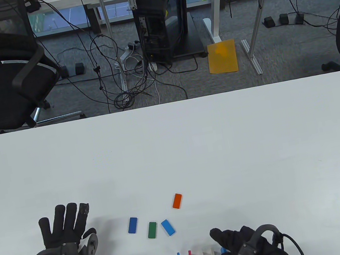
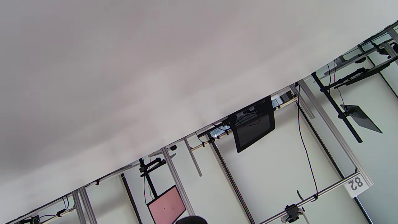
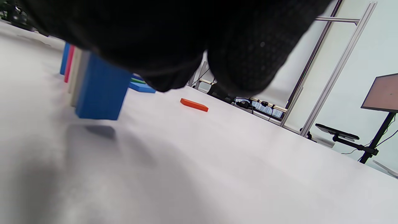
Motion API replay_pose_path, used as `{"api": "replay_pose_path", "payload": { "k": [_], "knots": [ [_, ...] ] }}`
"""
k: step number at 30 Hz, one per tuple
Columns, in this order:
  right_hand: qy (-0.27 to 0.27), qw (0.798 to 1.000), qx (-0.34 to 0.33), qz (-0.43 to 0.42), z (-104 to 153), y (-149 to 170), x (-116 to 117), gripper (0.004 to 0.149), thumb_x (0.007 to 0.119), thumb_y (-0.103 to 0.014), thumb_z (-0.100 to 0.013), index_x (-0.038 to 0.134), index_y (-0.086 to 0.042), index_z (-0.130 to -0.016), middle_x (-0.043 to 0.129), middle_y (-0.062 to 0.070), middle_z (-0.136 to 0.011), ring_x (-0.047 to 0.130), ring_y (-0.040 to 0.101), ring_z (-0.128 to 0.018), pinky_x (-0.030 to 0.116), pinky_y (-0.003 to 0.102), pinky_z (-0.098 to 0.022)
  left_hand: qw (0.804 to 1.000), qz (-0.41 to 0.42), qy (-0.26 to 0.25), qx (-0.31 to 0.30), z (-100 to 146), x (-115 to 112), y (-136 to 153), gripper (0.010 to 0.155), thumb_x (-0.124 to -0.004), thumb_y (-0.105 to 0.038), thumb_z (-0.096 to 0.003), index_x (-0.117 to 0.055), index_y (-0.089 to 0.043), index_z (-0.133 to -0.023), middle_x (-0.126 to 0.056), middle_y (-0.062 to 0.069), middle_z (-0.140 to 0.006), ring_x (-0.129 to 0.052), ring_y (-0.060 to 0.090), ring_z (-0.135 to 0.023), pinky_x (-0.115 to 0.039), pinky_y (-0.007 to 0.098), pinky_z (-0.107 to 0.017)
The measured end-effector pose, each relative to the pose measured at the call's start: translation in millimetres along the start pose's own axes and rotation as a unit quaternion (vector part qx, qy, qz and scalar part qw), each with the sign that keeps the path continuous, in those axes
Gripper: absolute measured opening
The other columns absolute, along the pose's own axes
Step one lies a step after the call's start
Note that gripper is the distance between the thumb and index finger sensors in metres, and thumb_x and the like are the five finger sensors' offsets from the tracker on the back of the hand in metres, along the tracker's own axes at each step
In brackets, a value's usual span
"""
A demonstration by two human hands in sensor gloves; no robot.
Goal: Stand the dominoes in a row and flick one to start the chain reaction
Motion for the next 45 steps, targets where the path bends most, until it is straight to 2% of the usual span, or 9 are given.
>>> {"api": "replay_pose_path", "payload": {
  "k": [34, 45],
  "knots": [
    [-0.016, 1.0, -0.003, 0.02, -2.6, -3.9, 1.9, 0.078, 0.072, -0.051, -0.033, 0.064, -0.005, -0.096, 0.09, -0.001, -0.077, 0.095, -0.008, -0.027, 0.089, 0.029, -0.034, 1.0, 0.0, -0.005, -0.004, -0.1, 1.2, -3.1, 0.072, -0.025, -0.064, -0.0429, -0.022, -0.042, -0.111, -0.044, -0.011, -0.125, -0.037, 0.024, -0.12, -0.029, 0.063, -0.082],
    [-0.021, 0.999, -0.01, 0.029, -3.2, -5.7, 1.6, 0.079, 0.072, -0.052, -0.033, 0.063, -0.005, -0.097, 0.089, 0.0, -0.08, 0.097, -0.005, -0.034, 0.088, 0.032, -0.037, 1.0, 0.004, -0.011, -0.001, 0.1, 1.6, -1.4, 0.072, -0.025, -0.064, -0.0429, -0.021, -0.041, -0.111, -0.045, -0.011, -0.125, -0.037, 0.023, -0.12, -0.029, 0.063, -0.082]
  ]
}}
Point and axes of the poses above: the tracker on the back of each hand, its own y axis roughly to the little-finger side, its own z axis roughly from the fingertips to the wrist, x = y × z, the point moved 3 cm from there along -z, roughly from the wrist to the fingertips
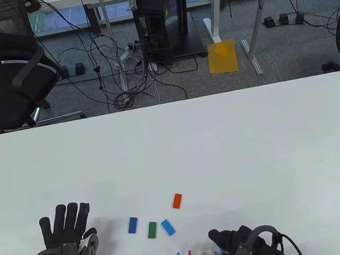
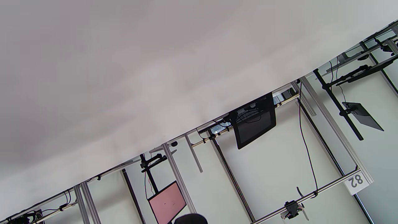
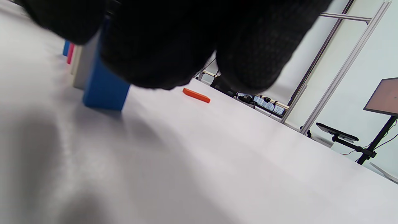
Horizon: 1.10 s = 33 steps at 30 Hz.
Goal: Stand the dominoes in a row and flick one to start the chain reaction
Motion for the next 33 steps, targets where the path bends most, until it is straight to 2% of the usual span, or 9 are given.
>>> {"api": "replay_pose_path", "payload": {
  "k": [7, 11, 14, 17, 21, 27, 33],
  "knots": [
    [0.016, 1.0, 0.001, -0.004, 3, 5, -8, 0.077, 0.07, -0.053, -0.034, 0.064, -0.008, -0.096, 0.089, 0.0, -0.081, 0.101, 0.001, -0.042, 0.087, 0.038, -0.042, 1.0, 0.005, 0.001, 0.002, 0, -1, 1, 0.072, -0.025, -0.064, -0.043, -0.021, -0.041, -0.111, -0.045, -0.011, -0.125, -0.037, 0.024, -0.12, -0.03, 0.062, -0.082],
    [0.041, 0.999, 0.012, -0.011, 5, 14, -20, 0.073, 0.068, -0.054, -0.035, 0.067, -0.012, -0.095, 0.09, -0.001, -0.081, 0.102, 0.005, -0.048, 0.084, 0.043, -0.047, 1.0, 0.013, 0.005, 0.0, 0, -1, 0, 0.072, -0.016, -0.06, -0.0423, -0.022, -0.041, -0.111, -0.045, -0.011, -0.125, -0.037, 0.024, -0.12, -0.029, 0.062, -0.082],
    [0.069, 0.998, 0.007, 0.008, 3, 25, -33, 0.059, 0.063, -0.054, -0.036, 0.072, -0.027, -0.088, 0.092, -0.008, -0.081, 0.103, 0.011, -0.056, 0.08, 0.049, -0.05, 1.0, 0.016, 0.004, 0.0, 0, 0, -1, 0.072, -0.016, -0.06, -0.042, -0.022, -0.041, -0.111, -0.045, -0.011, -0.125, -0.037, 0.024, -0.12, -0.029, 0.063, -0.082],
    [0.076, 0.996, 0.004, 0.039, -7, 38, -43, 0.058, 0.061, -0.054, -0.036, 0.072, -0.031, -0.087, 0.092, -0.011, -0.082, 0.103, 0.012, -0.062, 0.078, 0.052, -0.053, 1.0, 0.013, 0.004, 0.0, 0, -1, -1, 0.072, -0.016, -0.06, -0.042, -0.022, -0.041, -0.111, -0.045, -0.01, -0.125, -0.037, 0.024, -0.12, -0.029, 0.063, -0.082],
    [0.073, 0.996, -0.014, 0.043, -39, 51, -45, 0.061, 0.067, -0.054, -0.034, 0.067, -0.031, -0.091, 0.087, -0.011, -0.087, 0.1, 0.014, -0.068, 0.076, 0.054, -0.055, 1.0, 0.019, 0.006, 0.007, -1, -1, 3, 0.072, -0.012, -0.058, -0.0414, -0.022, -0.041, -0.111, -0.045, -0.011, -0.125, -0.037, 0.023, -0.12, -0.029, 0.063, -0.082],
    [0.044, 0.995, -0.079, 0.041, -110, 40, -14, 0.066, 0.075, -0.052, -0.029, 0.063, -0.032, -0.091, 0.083, -0.013, -0.089, 0.097, 0.013, -0.074, 0.074, 0.054, -0.057, 1.0, 0.025, 0.013, 0.009, -2, -6, 6, 0.073, -0.011, -0.058, -0.041, -0.023, -0.042, -0.111, -0.045, -0.01, -0.125, -0.037, 0.024, -0.12, -0.029, 0.063, -0.082],
    [0.03, 0.99, -0.106, 0.089, -153, 30, 19, 0.07, 0.077, -0.051, -0.026, 0.059, -0.035, -0.091, 0.08, -0.016, -0.091, 0.096, 0.01, -0.076, 0.074, 0.052, -0.058, 1.0, 0.021, 0.019, 0.01, -3, -9, 7, 0.073, -0.012, -0.058, -0.0411, -0.023, -0.042, -0.111, -0.045, -0.01, -0.125, -0.037, 0.024, -0.12, -0.029, 0.063, -0.082]
  ]
}}
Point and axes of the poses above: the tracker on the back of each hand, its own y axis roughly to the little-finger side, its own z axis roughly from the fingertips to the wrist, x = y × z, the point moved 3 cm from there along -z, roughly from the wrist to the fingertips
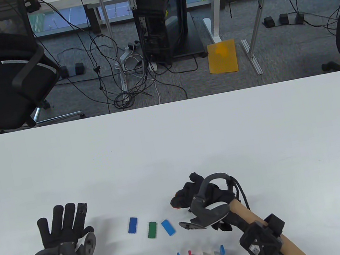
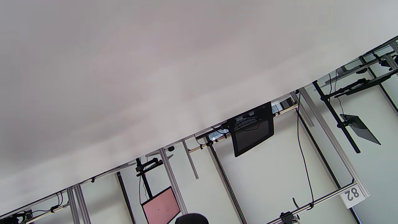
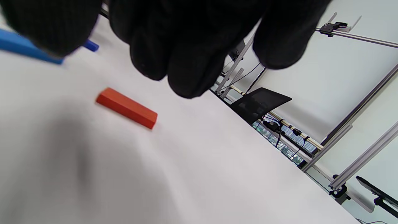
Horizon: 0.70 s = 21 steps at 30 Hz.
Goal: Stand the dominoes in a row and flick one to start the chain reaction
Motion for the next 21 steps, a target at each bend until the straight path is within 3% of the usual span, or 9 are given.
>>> {"api": "replay_pose_path", "payload": {
  "k": [8, 18, 21],
  "knots": [
    [-0.031, 0.999, -0.03, 0.004, -32, -10, 28, 0.072, 0.079, -0.05, -0.024, 0.055, -0.039, -0.091, 0.076, -0.021, -0.094, 0.089, 0.017, -0.086, 0.071, 0.054, -0.061, 1.0, 0.0, 0.003, -0.009, -1, 0, -4, 0.073, -0.011, -0.057, -0.0406, -0.023, -0.042, -0.111, -0.046, -0.01, -0.125, -0.037, 0.023, -0.121, -0.028, 0.063, -0.082],
    [-0.035, 0.994, -0.058, 0.08, -37, -23, 27, 0.064, 0.074, -0.051, -0.02, 0.063, -0.041, -0.082, 0.084, -0.03, -0.075, 0.097, 0.001, -0.072, 0.072, 0.052, -0.06, 1.0, 0.024, 0.008, -0.018, -1, -1, -5, 0.075, -0.006, -0.055, -0.0392, -0.025, -0.044, -0.111, -0.047, -0.01, -0.125, -0.037, 0.024, -0.121, -0.028, 0.063, -0.082],
    [-0.038, 0.994, -0.07, 0.076, -38, -28, 27, 0.068, 0.075, -0.051, -0.02, 0.066, -0.034, -0.085, 0.088, -0.024, -0.075, 0.098, 0.005, -0.071, 0.065, 0.059, -0.063, 0.998, 0.052, 0.009, -0.027, -2, -1, -5, 0.076, -0.005, -0.054, -0.0385, -0.026, -0.046, -0.111, -0.047, -0.01, -0.126, -0.037, 0.025, -0.121, -0.027, 0.063, -0.082]
  ]
}}
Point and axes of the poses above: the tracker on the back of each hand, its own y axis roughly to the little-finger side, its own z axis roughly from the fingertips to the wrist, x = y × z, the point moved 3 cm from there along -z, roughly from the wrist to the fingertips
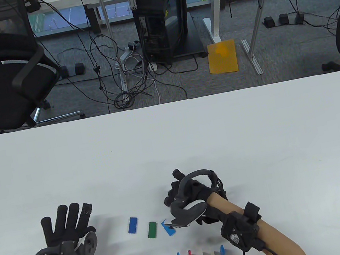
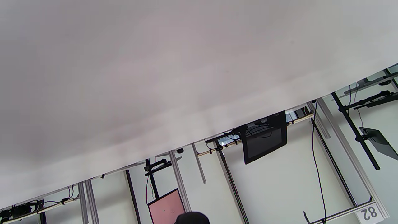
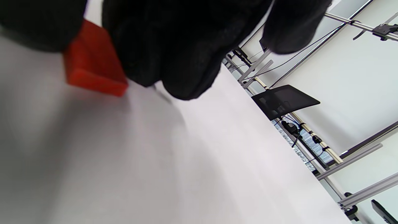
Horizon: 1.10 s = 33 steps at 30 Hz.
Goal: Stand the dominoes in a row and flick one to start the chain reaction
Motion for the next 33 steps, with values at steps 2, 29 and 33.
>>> {"api": "replay_pose_path", "payload": {
  "k": [2, 29, 33],
  "knots": [
    [-0.007, 1.0, -0.001, 0.008, 0, 2, -2, 0.07, 0.075, -0.053, -0.019, 0.067, -0.033, -0.086, 0.09, -0.025, -0.074, 0.1, 0.004, -0.068, 0.065, 0.058, -0.063, 1.0, 0.019, 0.002, -0.003, 0, 0, 1, 0.076, -0.005, -0.054, -0.0383, -0.027, -0.046, -0.111, -0.047, -0.009, -0.126, -0.037, 0.025, -0.121, -0.026, 0.064, -0.082],
    [0.026, 0.94, 0.323, -0.105, 251, 62, -57, 0.046, 0.077, -0.045, -0.026, 0.072, -0.034, -0.071, 0.089, -0.006, -0.079, 0.1, 0.002, -0.044, 0.085, 0.043, -0.047, 0.999, 0.006, -0.036, -0.024, 10, 16, -10, 0.074, -0.005, -0.055, -0.0392, -0.022, -0.046, -0.11, -0.042, -0.008, -0.127, -0.031, 0.026, -0.121, -0.025, 0.064, -0.082],
    [0.024, 0.944, 0.312, -0.102, 255, 37, -48, 0.048, 0.079, -0.045, -0.026, 0.075, -0.034, -0.072, 0.091, -0.007, -0.077, 0.098, -0.009, -0.037, 0.087, 0.033, -0.045, 0.999, 0.006, -0.035, -0.026, 10, 16, -11, 0.074, -0.005, -0.055, -0.0392, -0.022, -0.046, -0.11, -0.042, -0.008, -0.127, -0.032, 0.026, -0.121, -0.025, 0.064, -0.082]
  ]
}}
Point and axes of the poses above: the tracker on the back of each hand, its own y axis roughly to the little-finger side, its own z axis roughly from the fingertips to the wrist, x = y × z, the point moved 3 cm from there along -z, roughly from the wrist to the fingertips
